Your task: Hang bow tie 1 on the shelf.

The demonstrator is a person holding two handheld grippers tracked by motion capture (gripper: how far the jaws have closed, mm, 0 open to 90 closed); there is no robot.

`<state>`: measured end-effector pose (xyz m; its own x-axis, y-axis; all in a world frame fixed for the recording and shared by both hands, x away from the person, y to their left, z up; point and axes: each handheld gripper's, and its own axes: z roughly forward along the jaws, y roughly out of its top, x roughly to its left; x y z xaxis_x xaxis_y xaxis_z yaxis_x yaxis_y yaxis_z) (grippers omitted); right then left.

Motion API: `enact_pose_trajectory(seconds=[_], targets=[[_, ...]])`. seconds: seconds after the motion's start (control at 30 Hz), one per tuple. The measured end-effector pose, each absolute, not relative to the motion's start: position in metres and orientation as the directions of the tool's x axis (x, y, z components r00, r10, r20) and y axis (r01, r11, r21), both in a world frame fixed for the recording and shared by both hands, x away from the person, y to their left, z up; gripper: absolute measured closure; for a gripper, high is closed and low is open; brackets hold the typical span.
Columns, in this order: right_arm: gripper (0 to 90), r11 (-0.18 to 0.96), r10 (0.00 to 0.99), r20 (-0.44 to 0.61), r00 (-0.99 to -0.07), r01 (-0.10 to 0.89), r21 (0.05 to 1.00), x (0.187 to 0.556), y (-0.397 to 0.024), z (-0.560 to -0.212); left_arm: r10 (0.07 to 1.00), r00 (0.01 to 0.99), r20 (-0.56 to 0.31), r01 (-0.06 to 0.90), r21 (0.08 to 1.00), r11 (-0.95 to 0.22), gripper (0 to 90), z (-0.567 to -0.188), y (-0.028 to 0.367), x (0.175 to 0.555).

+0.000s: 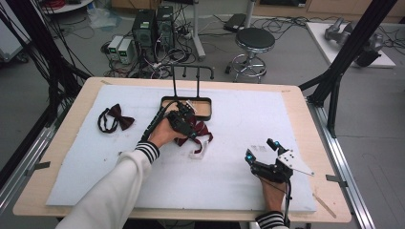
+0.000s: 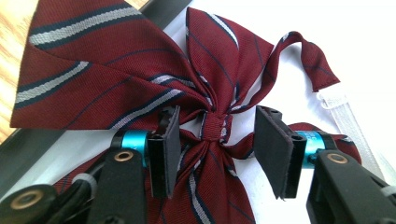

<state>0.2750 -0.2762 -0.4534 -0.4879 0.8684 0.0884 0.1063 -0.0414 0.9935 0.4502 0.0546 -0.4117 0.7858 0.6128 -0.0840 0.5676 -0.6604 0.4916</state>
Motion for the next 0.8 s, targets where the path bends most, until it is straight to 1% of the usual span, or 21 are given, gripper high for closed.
enact_pose_trajectory(seconds=[0.17, 0.37, 0.47, 0.63, 0.8], targets=[[8.0, -0.042, 0.868, 0.089, -0.488, 0.107, 0.993, 0.275, -0.2762, -0.4534, 0.62, 0.778, -0.099, 0.582, 0.484, -0.653, 52.2, -0.4111, 0.0534, 0.4523], [8.0, -0.043, 0.869, 0.089, -0.487, 0.106, 0.993, 0.275, -0.2762, -0.4534, 0.62, 0.779, -0.099, 0.588, 0.457, -0.667, 57.6, -0.4147, 0.0517, 0.4535], [8.0, -0.044, 0.869, 0.092, -0.487, 0.109, 0.993, 0.2748, -0.2762, -0.4534, 0.625, 0.775, -0.093, 0.591, 0.456, -0.666, 58.8, -0.4149, 0.0512, 0.4536], [8.0, -0.044, 0.868, 0.092, -0.487, 0.109, 0.993, 0.2748, -0.2762, -0.4534, 0.631, 0.772, -0.08, 0.593, 0.452, -0.667, 64.0, -0.4145, 0.0513, 0.4534], [8.0, -0.044, 0.869, 0.091, -0.487, 0.107, 0.993, 0.275, -0.2764, -0.4534, 0.618, 0.785, -0.042, 0.566, 0.454, -0.688, 70.1, -0.4149, 0.0481, 0.4503]])
